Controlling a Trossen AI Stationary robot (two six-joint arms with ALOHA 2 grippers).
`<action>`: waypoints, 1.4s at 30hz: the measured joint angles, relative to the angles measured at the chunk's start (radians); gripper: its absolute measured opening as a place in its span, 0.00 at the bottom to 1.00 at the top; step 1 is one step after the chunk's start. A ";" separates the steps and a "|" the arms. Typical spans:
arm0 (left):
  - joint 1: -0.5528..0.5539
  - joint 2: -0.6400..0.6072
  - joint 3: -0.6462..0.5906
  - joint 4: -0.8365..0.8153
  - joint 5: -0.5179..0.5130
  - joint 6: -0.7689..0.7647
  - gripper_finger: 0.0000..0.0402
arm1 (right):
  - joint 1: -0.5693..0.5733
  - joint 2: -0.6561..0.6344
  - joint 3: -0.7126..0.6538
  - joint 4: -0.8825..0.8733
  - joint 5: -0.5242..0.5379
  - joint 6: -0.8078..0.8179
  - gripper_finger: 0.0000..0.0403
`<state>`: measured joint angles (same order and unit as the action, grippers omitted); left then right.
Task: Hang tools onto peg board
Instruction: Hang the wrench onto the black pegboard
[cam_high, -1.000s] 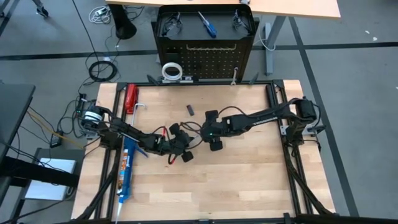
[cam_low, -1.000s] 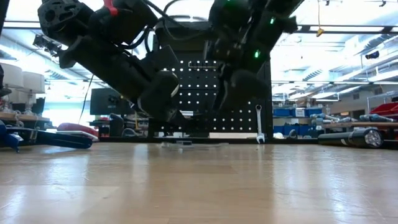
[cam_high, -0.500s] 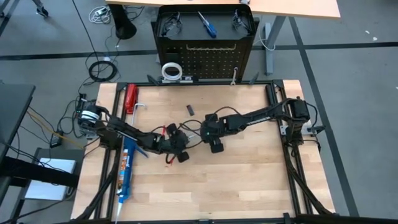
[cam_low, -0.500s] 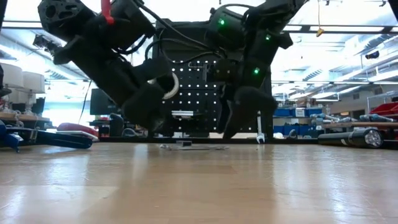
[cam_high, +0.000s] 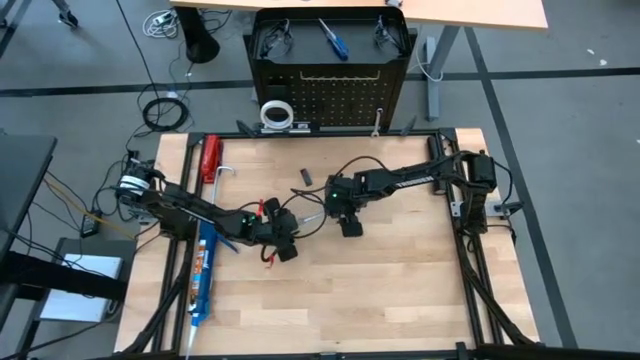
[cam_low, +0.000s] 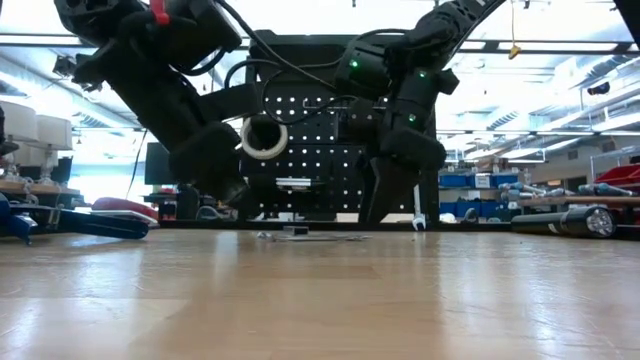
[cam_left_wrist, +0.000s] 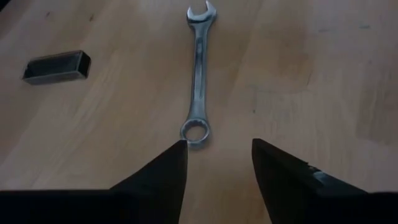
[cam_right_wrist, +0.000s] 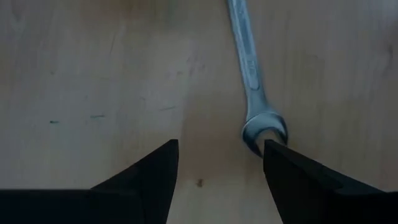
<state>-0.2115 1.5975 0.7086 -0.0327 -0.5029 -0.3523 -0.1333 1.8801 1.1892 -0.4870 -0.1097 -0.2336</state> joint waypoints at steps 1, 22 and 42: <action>0.000 0.000 0.000 -0.001 0.000 0.000 0.46 | 0.000 0.000 0.000 -0.001 -0.003 0.000 0.59; 0.000 0.001 0.000 -0.004 0.002 0.004 0.47 | -0.003 -0.002 -0.106 0.164 -0.012 0.056 0.59; 0.095 0.063 -0.068 0.178 0.025 0.145 0.84 | -0.007 -0.002 -0.107 0.158 -0.030 0.056 0.59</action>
<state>-0.1169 1.6605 0.6410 0.1448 -0.4776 -0.2072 -0.1402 1.8782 1.0824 -0.3290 -0.1397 -0.1780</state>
